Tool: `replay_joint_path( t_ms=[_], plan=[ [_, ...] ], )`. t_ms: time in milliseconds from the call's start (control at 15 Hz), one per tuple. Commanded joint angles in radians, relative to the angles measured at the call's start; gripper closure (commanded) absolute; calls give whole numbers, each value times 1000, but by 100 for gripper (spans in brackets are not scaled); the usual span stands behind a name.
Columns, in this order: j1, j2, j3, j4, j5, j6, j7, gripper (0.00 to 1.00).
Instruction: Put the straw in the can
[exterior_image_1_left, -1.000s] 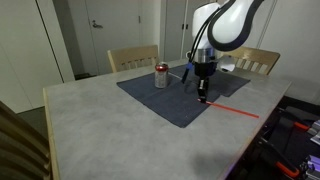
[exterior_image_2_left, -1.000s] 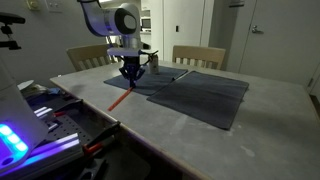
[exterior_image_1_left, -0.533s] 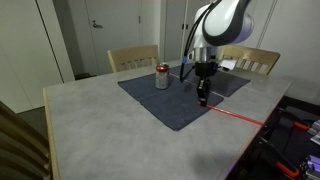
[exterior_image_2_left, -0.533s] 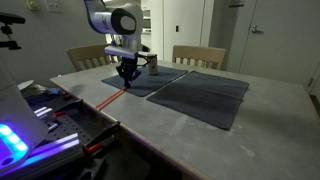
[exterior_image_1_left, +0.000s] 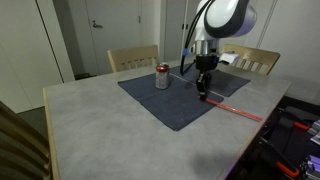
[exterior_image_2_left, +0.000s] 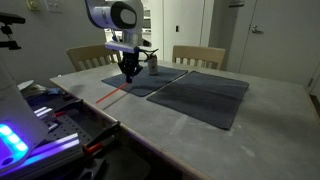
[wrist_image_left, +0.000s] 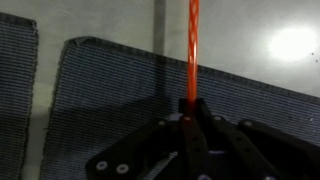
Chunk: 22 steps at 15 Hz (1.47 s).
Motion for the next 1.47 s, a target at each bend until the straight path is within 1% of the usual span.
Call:
replay_joint_path(
  t_ms=[0, 400, 533, 600, 800, 867, 933, 1000, 1067, 1400],
  plan=[
    [6, -80, -6, -39, 14, -25, 15, 98],
    [34, -189, -28, -88, -27, 9, 95, 98],
    [45, -219, -47, -102, -72, 19, 166, 98],
    [39, -168, -35, -57, -35, -6, 113, 91],
    [46, -201, -45, -73, -55, -5, 148, 91],
    [46, -203, -46, -76, -55, -5, 148, 98],
    [43, -193, -42, -75, -32, 7, 126, 98],
    [42, -197, -45, -80, -33, 21, 133, 98],
    [43, -205, -46, -84, -41, 29, 134, 98],
    [55, -252, -59, -83, -163, 40, 219, 98]
  ],
)
